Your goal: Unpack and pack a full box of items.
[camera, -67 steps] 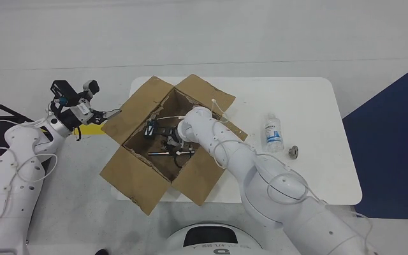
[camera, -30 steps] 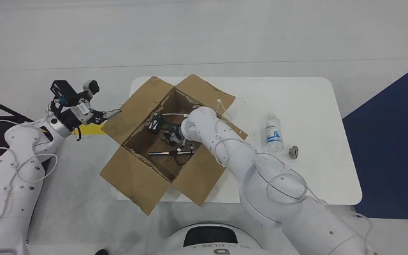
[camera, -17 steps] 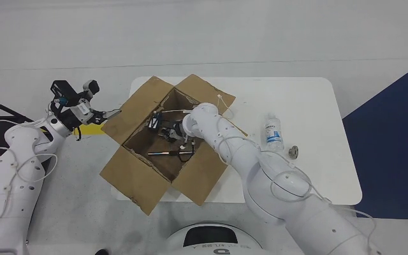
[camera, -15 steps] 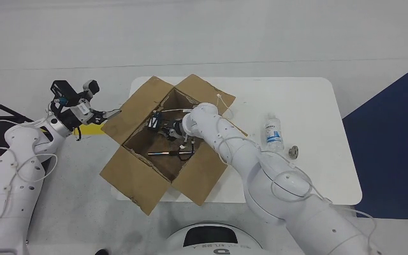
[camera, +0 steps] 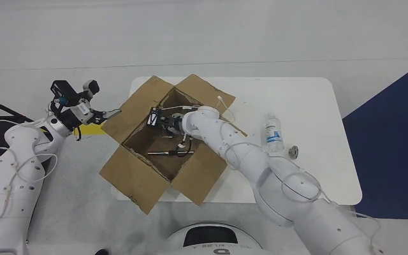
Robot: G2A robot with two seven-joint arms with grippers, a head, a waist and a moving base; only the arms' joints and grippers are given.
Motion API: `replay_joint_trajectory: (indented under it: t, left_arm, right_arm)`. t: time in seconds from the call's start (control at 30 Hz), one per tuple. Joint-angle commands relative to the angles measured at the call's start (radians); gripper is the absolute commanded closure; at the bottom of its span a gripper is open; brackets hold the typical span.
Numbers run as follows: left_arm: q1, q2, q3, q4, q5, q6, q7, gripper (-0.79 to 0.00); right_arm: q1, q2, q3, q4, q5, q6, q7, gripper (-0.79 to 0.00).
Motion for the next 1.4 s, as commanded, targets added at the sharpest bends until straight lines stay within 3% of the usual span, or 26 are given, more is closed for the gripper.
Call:
replay_joint_trajectory:
  t: [0.0,0.17,0.2,0.3,0.4,0.53,0.73,0.97,1.37]
  left_arm:
    - [0.000,0.000,0.000,0.000,0.000,0.000,0.000,-0.785]
    - [0.000,0.000,0.000,0.000,0.000,0.000,0.000,-0.785]
    - [0.000,0.000,0.000,0.000,0.000,0.000,0.000,-0.785]
    - [0.000,0.000,0.000,0.000,0.000,0.000,0.000,-0.785]
    - [0.001,-0.002,0.008,-0.004,0.005,0.027,-0.023,-0.785]
    - [-0.045,-0.013,0.075,0.020,0.061,0.073,-0.108,-0.785]
    - [-0.134,-0.037,0.190,0.095,0.120,0.105,-0.205,-0.785]
    - [-0.187,-0.060,0.290,0.133,0.141,0.071,-0.255,-0.785]
    - [-0.194,-0.063,0.318,0.146,0.130,-0.040,-0.222,-0.785]
  right_arm:
    - [-0.025,0.026,0.025,-0.082,0.003,0.015,0.093,0.000]
    - [-0.095,0.083,0.102,-0.281,0.027,0.033,0.295,-0.012]
    - [-0.110,0.092,0.116,-0.313,0.035,0.023,0.330,-0.252]
    - [-0.138,0.118,0.161,-0.382,0.053,-0.004,0.409,-0.600]
    - [-0.166,0.137,0.189,-0.442,0.051,-0.017,0.454,-0.668]
    - [-0.215,0.163,0.226,-0.528,0.038,-0.041,0.472,-0.785]
    - [-0.302,0.201,0.283,-0.659,-0.004,-0.045,0.485,-0.785]
    - [-0.302,0.201,0.283,-0.659,-0.004,-0.045,0.485,-0.785]
    - [-0.308,0.201,0.277,-0.655,-0.003,-0.051,0.481,-0.785]
